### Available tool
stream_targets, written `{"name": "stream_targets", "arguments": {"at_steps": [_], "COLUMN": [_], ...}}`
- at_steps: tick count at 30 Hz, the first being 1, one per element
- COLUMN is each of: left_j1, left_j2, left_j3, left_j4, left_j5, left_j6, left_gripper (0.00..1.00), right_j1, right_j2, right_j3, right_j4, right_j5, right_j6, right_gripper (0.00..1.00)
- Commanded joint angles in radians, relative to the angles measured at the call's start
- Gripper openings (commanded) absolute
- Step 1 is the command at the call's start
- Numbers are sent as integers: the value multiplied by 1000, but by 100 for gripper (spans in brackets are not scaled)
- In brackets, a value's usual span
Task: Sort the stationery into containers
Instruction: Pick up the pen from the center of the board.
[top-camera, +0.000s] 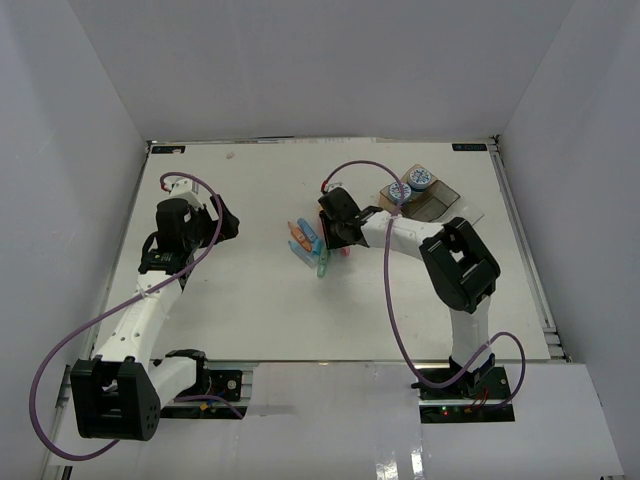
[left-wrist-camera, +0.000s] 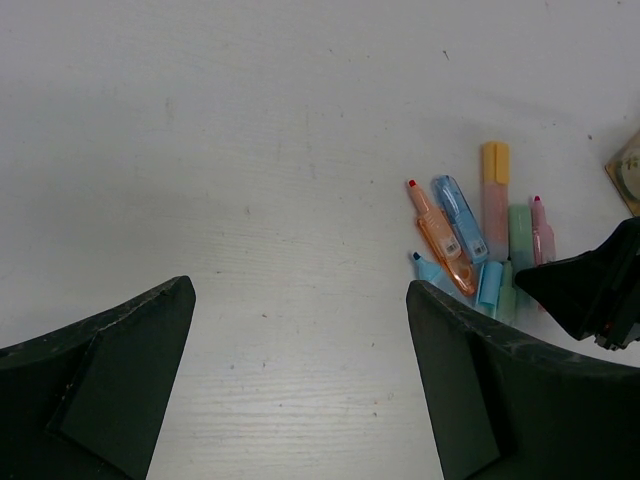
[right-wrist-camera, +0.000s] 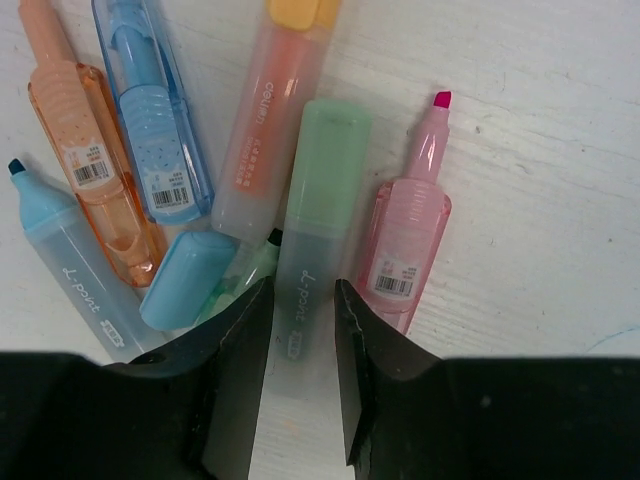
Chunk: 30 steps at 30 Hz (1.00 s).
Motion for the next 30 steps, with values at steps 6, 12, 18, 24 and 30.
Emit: {"name": "stream_targets", "arguments": {"at_steps": [6,12,18,24,30], "left_j1": [5,5,5,5,5], "left_j2": [-4,-5,-5,-5,-10], "left_j3": [10,9,10,10,9], "left_j4": [6,6,6,6,6], "left_j5": [24,24,24,24,21], "left_j6": [-6,-6,-6,-6,-5], "left_gripper": [98,98,98,98,98], "right_j1": [8,6,5,5,-50], "right_j2": [44,53,47,-59,-251], "right_j3": [50,50,52,52,3], "right_j4": [-3,-14,-16,-17,-26], "right_j5": [59,85,84,93,122], "right_j6": [32,38,25,19,41], "right_gripper": [39,46,42,20,22]}}
